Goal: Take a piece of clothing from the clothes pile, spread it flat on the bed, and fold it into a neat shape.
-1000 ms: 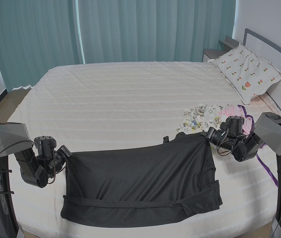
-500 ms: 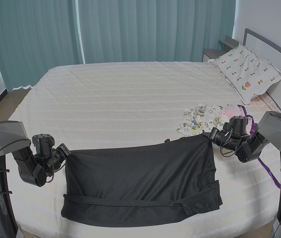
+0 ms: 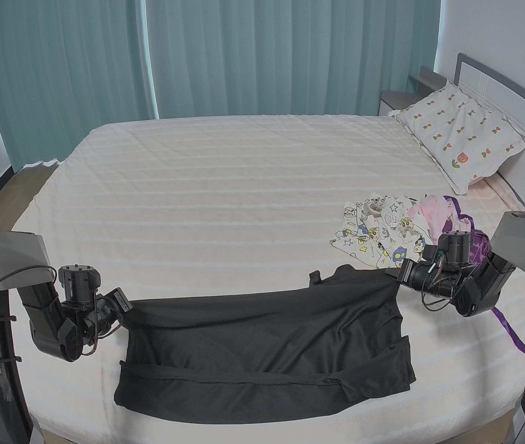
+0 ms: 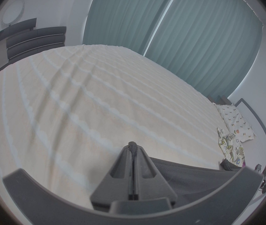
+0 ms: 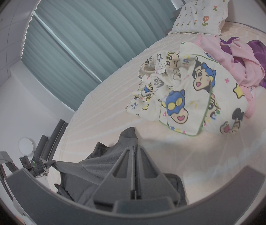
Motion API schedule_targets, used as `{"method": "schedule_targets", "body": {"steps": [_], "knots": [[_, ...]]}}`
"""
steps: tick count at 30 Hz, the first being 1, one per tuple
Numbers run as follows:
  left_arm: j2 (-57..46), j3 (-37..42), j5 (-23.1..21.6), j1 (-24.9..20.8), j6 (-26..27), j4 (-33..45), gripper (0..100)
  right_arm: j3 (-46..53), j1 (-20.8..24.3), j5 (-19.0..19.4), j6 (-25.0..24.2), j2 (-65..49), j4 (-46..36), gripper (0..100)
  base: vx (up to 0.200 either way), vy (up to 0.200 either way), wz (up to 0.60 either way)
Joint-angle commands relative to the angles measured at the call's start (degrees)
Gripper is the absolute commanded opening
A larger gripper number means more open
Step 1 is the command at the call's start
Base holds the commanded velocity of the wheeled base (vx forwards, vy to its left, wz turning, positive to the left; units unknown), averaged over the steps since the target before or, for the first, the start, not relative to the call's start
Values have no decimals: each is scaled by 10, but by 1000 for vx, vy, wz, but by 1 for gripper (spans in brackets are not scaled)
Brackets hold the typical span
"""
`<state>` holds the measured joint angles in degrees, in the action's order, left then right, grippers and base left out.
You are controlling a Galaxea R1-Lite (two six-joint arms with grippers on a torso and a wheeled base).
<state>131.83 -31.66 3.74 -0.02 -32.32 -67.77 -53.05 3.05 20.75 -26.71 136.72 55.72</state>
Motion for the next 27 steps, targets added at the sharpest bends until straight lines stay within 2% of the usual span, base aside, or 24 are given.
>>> {"method": "schedule_targets", "body": {"steps": [1, 9, 15, 24, 27], "knots": [[-4, 28, -1, 0, 5, -1, 0, 47, -3, 7, 27, -14, 12, 0, 0, 0, 0], [-20, 97, -35, 0, 11, -1, 0, 130, -6, 18, 97, -11, 42, 0, 0, 0, 0], [-16, 143, -42, 2, 69, -1, 0, 169, -6, 19, 141, -10, 45, 0, 0, 0, 0], [-9, 183, -52, 2, 122, -1, 0, 210, -1, 18, 192, -8, 45, 0, 0, 0, 0], [1, 184, -52, 1, 124, -1, 0, 212, -1, 18, 204, -6, 45, 0, 0, 0, 0]]}}
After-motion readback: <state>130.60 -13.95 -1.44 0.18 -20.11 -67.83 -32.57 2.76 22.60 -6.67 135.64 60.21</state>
